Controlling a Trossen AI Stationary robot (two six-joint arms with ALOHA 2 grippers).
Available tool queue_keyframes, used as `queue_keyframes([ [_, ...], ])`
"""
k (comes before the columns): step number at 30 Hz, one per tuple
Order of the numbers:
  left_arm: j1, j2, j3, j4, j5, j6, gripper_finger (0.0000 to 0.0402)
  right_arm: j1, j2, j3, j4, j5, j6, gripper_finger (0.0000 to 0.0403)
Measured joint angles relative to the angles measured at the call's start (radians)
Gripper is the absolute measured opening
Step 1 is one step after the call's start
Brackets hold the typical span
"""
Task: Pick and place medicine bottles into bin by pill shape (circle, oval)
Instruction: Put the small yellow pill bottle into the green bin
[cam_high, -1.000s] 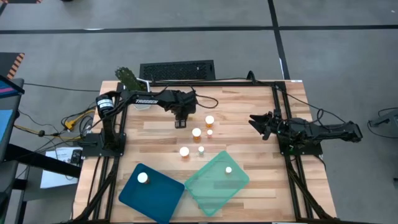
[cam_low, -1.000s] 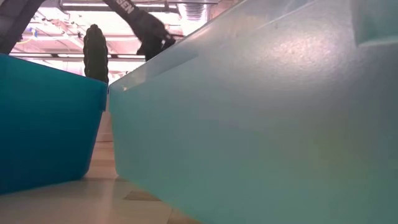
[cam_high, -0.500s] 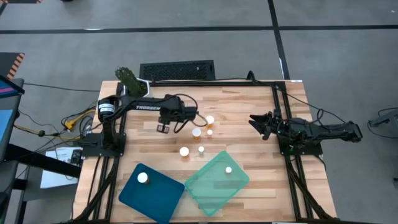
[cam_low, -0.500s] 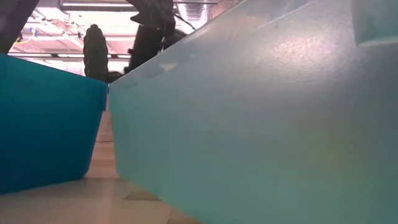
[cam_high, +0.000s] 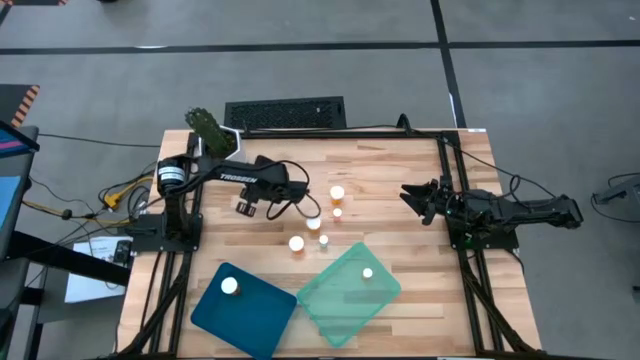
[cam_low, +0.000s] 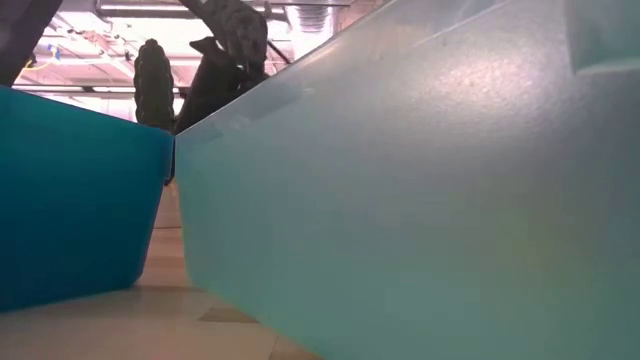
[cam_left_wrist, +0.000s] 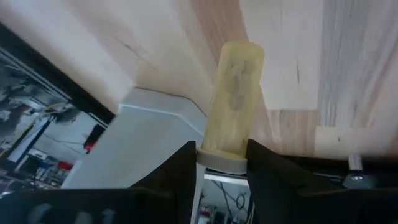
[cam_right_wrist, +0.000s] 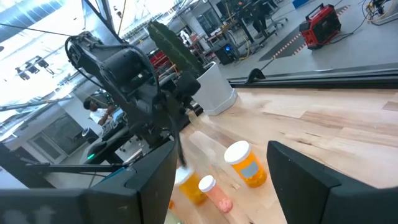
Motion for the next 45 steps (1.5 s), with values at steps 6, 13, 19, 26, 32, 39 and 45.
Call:
queue_keyframes([
  [6,0.003,0.000,-0.068,0.016,-0.009,0.000,0.0115,0.000,0.000,0.000,0.000,0.000,0.000,0.0260],
  [13,0.003,0.000,-0.131,0.043,-0.018,0.004,0.0115,0.000,0.000,0.000,0.000,0.000,0.000,0.0260],
  [19,0.003,0.000,-0.162,0.051,-0.036,0.016,0.0115,0.000,0.000,0.000,0.000,0.000,0.000,0.0260],
  [26,0.003,0.000,-0.162,0.085,-0.041,0.031,0.0115,0.000,0.000,0.000,0.000,0.000,0.000,0.0260],
  [32,0.003,0.000,-0.162,0.098,-0.053,0.060,0.0115,0.000,0.000,0.000,0.000,0.000,0.000,0.0260],
  [39,0.003,0.000,-0.162,0.103,-0.055,0.073,0.0115,0.000,0.000,0.000,0.000,0.000,0.000,0.0260],
  [45,0.003,0.000,-0.162,0.108,-0.056,0.079,0.0134,0.000,0.000,0.000,0.000,0.000,0.000,0.0260],
])
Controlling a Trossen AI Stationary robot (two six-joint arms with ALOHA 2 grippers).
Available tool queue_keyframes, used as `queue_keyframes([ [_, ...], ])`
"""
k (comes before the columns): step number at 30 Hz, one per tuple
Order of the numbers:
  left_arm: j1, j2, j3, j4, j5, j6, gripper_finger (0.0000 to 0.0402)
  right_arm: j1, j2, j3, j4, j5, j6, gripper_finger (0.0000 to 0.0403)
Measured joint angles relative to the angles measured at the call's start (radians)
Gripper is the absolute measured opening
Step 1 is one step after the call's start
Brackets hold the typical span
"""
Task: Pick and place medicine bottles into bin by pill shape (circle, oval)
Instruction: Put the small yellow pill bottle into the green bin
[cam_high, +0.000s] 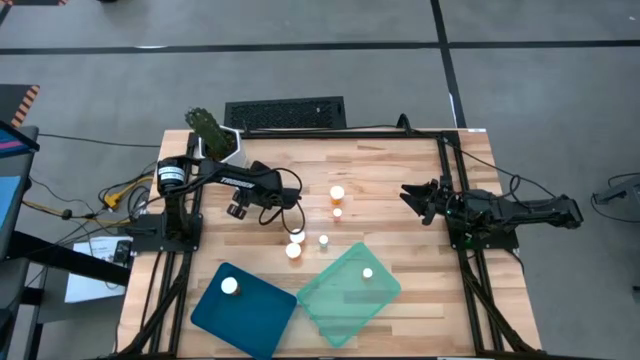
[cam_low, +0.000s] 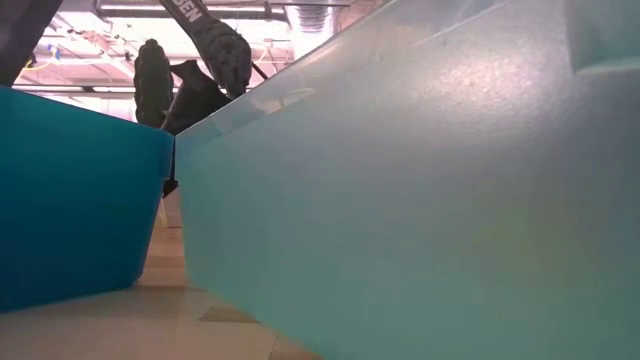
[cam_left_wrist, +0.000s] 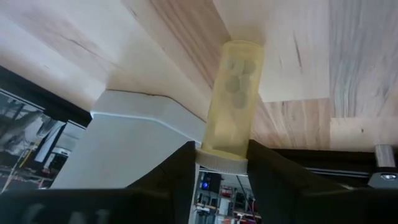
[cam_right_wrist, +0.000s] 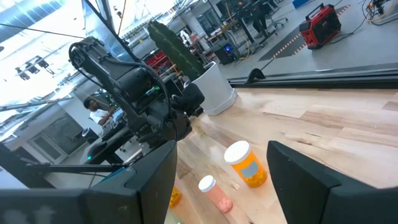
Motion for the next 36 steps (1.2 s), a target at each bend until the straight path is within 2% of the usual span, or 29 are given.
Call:
queue_keyframes([
  [8,-0.006,0.000,0.001,-0.013,-0.005,-0.008,0.0177,0.000,0.000,0.000,0.000,0.000,0.000,0.0260],
  [14,-0.022,0.000,0.001,-0.026,-0.005,-0.029,0.0185,0.000,0.000,0.000,0.000,0.000,0.000,0.0260],
  [17,-0.010,-0.007,0.009,-0.044,0.045,-0.201,0.0184,0.001,0.000,0.000,0.000,0.000,0.000,0.0260],
  [19,0.018,-0.046,0.020,-0.024,0.186,-0.331,0.0184,0.002,0.000,0.000,0.000,-0.001,0.000,0.0260],
  [21,0.043,-0.099,0.023,0.031,0.274,-0.430,0.0184,0.002,0.000,0.000,0.000,-0.002,0.000,0.0260],
  [27,0.111,-0.274,0.023,0.146,0.304,-0.652,0.0184,0.002,0.000,0.000,0.000,-0.003,0.000,0.0260],
  [31,0.142,-0.359,0.024,0.162,0.338,-0.771,0.0184,0.002,0.000,0.000,0.000,-0.003,0.000,0.0260],
  [36,0.184,-0.428,0.013,0.220,0.430,-1.239,0.0184,0.002,0.000,0.000,0.000,-0.004,0.000,0.0260],
])
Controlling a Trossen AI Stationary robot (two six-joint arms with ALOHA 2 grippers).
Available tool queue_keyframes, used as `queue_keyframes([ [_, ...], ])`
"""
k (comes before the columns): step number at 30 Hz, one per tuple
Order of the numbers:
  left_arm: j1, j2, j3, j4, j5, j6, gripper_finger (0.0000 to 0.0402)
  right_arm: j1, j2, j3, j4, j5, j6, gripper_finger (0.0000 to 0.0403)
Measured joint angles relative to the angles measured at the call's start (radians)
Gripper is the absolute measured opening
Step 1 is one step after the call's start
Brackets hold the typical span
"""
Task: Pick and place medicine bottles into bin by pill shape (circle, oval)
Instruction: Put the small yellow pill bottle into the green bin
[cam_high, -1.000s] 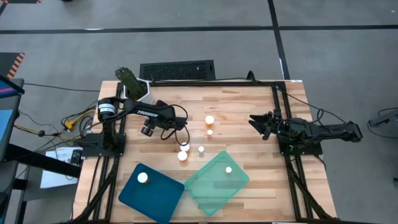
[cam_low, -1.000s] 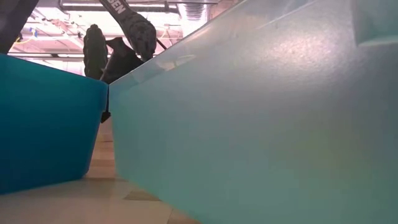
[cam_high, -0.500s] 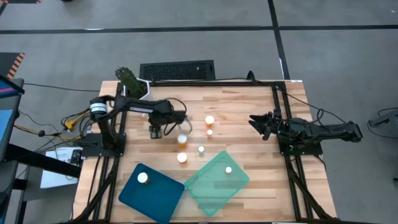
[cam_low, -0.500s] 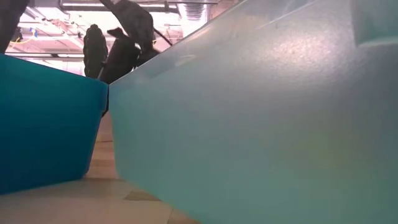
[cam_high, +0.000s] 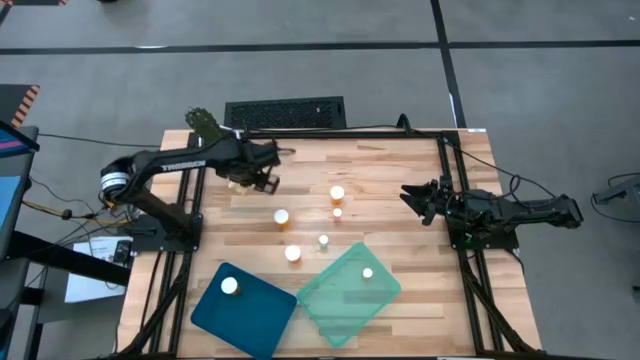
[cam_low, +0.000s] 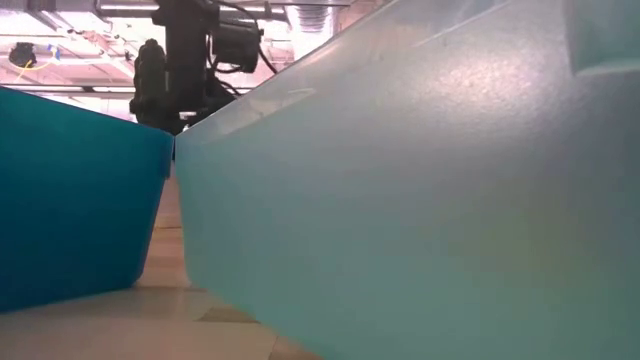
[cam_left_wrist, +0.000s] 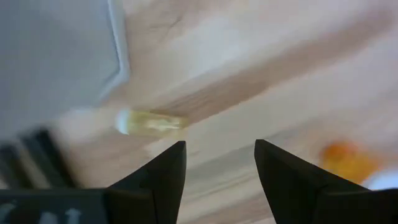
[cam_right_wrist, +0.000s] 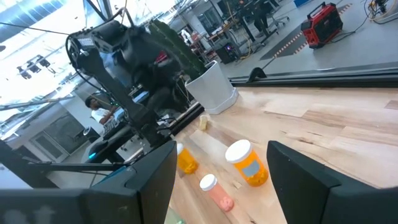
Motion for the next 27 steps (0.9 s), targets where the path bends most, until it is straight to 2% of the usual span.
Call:
queue_keyframes([
  [3,0.002,-0.040,-0.034,0.100,0.025,-0.157,0.0184,0.000,0.000,0.000,0.000,0.000,0.000,0.0260],
  [7,0.002,-0.070,-0.098,0.145,0.049,-0.299,0.0184,0.000,0.000,0.000,0.000,0.000,0.000,0.0260],
  [13,0.002,-0.074,-0.218,0.136,0.008,-0.542,0.0187,0.000,0.000,0.000,0.000,0.000,0.000,0.0260],
  [19,0.009,-0.074,-0.303,0.116,-0.113,-0.757,0.0205,0.000,0.000,0.000,0.000,0.000,0.000,0.0260],
  [23,0.032,-0.074,-0.325,0.130,-0.155,-0.841,0.0223,0.000,0.000,0.000,0.000,0.000,-0.001,0.0260],
  [27,0.052,-0.074,-0.355,0.211,-0.182,-0.889,0.0241,0.000,0.000,0.000,0.000,0.000,-0.001,0.0260],
])
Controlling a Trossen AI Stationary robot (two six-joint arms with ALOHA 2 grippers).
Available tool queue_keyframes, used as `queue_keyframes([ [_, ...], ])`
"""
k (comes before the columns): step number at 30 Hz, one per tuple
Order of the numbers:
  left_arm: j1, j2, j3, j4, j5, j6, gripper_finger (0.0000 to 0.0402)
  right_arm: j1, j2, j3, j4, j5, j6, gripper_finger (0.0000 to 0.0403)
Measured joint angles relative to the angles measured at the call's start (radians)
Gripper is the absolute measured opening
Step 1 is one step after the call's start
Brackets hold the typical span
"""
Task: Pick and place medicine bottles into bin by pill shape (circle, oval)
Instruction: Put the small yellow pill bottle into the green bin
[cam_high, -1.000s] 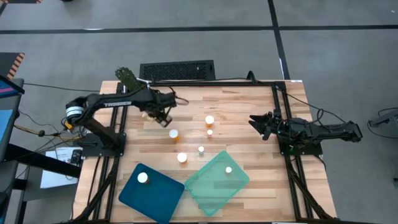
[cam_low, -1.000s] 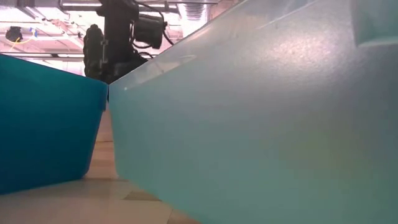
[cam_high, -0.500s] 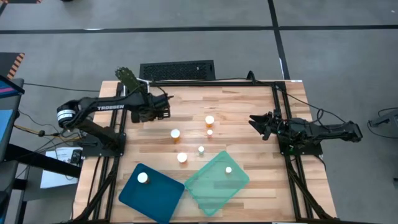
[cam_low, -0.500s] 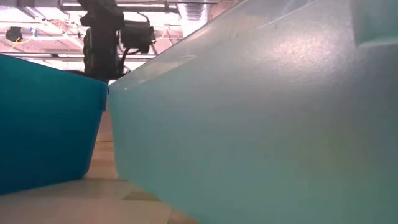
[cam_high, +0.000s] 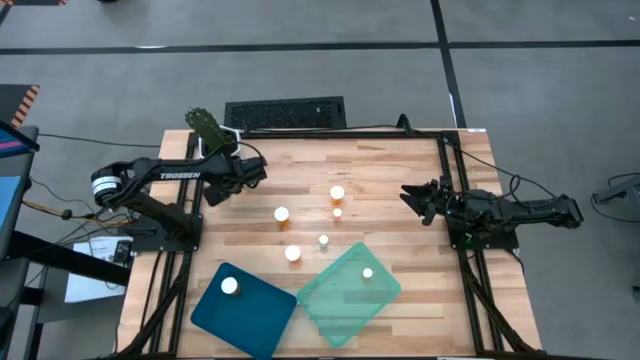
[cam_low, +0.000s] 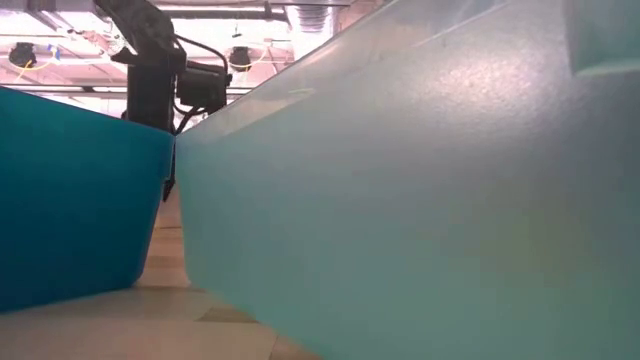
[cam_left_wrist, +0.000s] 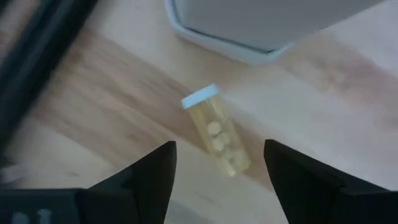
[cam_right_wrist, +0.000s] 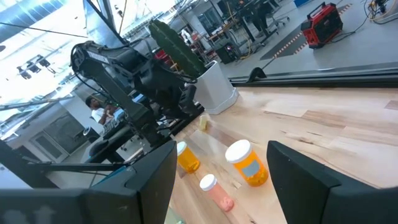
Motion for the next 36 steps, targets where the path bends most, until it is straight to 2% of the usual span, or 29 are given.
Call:
queue_keyframes([
  [8,0.040,0.027,-0.050,0.055,0.017,-0.021,0.0250,0.000,0.000,0.000,0.000,0.000,-0.002,0.0260],
  [15,0.066,0.027,-0.078,0.075,-0.026,-0.059,0.0250,0.000,0.000,0.000,0.000,0.000,-0.002,0.0260],
  [20,0.072,0.027,-0.129,0.176,0.039,-0.030,0.0250,0.000,0.000,0.000,0.000,0.000,-0.001,0.0260],
  [24,0.072,0.025,-0.157,0.211,0.045,-0.053,0.0246,0.000,0.000,0.000,0.000,0.000,-0.001,0.0260],
  [28,0.072,0.025,-0.160,0.210,0.042,-0.045,0.0219,0.000,0.000,0.000,0.000,0.000,0.000,0.0260],
  [36,0.072,0.027,-0.162,0.224,-0.001,-0.034,0.0128,0.000,0.000,0.000,0.000,0.000,0.001,0.0260],
])
